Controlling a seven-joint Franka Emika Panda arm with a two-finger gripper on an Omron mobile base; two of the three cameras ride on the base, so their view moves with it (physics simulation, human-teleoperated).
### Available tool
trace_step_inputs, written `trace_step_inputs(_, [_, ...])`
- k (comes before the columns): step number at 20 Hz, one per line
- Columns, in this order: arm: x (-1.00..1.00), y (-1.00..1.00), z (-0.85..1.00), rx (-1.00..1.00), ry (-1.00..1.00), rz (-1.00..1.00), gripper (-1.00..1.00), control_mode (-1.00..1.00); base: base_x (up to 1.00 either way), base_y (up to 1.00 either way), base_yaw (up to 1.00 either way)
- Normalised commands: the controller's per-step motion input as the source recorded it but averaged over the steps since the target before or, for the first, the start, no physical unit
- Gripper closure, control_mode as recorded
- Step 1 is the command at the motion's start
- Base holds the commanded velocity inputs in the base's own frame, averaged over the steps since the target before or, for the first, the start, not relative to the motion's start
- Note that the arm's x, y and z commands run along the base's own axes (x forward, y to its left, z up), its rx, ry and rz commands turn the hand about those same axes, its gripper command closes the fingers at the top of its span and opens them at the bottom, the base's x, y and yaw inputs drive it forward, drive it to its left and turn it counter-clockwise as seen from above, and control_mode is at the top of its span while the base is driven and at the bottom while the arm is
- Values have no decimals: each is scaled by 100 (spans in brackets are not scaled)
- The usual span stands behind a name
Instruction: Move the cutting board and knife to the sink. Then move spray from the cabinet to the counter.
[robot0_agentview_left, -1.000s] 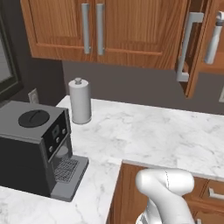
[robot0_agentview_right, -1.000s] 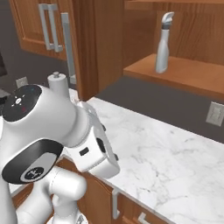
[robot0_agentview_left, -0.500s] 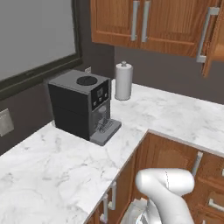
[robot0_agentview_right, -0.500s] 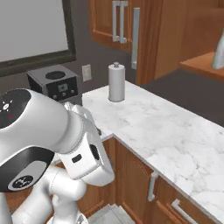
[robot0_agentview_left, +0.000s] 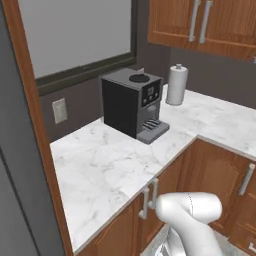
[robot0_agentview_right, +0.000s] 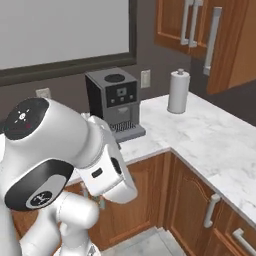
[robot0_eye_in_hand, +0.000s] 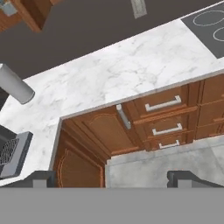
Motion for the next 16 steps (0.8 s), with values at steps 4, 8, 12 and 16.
trace_step_inputs(4, [0, 0, 0, 0, 0, 0, -100, 100, -2, -59, -53])
trace_step_inputs(8, [0, 0, 0, 0, 0, 0, -100, 100, 3, -33, -56])
trace_step_inputs(12, [0, 0, 0, 0, 0, 0, -100, 100, 36, 0, -42])
trace_step_inputs(16, [0, 0, 0, 0, 0, 0, -100, 100, 67, 0, -20])
